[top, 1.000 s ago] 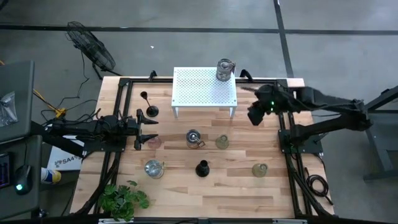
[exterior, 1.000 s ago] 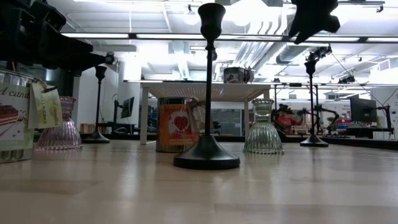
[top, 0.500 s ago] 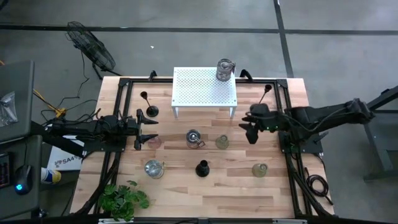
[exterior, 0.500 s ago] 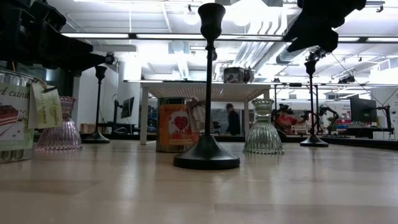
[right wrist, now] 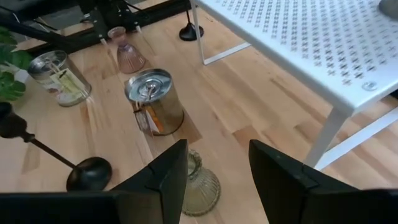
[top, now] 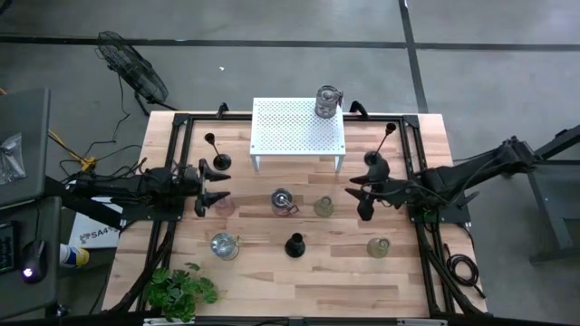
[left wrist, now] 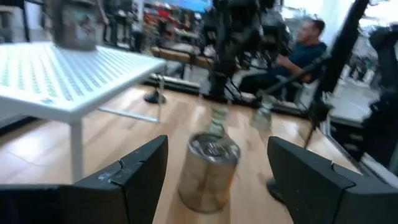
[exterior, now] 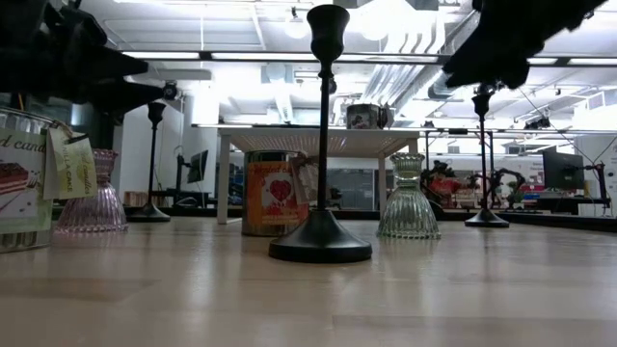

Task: Pick & Place candle stick holders
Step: Align the left scented candle on the shelf with the other scented candle

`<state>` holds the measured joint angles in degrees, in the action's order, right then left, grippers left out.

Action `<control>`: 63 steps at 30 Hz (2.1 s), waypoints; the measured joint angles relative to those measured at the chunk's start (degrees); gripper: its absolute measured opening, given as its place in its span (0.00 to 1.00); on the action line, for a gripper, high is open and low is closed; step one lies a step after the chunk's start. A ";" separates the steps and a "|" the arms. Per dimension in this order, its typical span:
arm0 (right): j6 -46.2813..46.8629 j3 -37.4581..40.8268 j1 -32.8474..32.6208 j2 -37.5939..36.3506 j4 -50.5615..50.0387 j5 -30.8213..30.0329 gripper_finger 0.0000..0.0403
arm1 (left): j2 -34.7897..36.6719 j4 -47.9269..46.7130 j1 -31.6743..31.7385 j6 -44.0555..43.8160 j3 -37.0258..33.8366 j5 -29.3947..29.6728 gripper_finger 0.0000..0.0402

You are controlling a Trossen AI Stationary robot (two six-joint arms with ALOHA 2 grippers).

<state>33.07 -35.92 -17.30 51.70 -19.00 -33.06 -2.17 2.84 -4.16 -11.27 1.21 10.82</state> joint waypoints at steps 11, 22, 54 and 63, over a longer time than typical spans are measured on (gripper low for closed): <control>-1.79 7.06 0.02 -0.13 11.91 -1.14 0.40 | -3.16 3.77 0.02 2.01 2.45 6.13 0.67; -4.46 6.99 0.04 -2.84 13.24 -1.97 0.40 | -15.18 -3.49 0.00 -0.94 13.35 0.49 0.67; -4.87 6.97 0.04 -3.82 9.28 -0.91 0.40 | -35.23 -48.05 -12.50 -42.66 39.86 -12.41 0.67; -4.86 6.97 0.04 -3.82 9.28 -0.87 0.40 | -41.05 -52.53 -27.00 -62.21 39.91 -5.44 0.67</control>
<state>28.21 -28.95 -17.26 47.88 -9.72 -33.93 -43.22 -49.69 -31.16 -73.48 41.12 5.38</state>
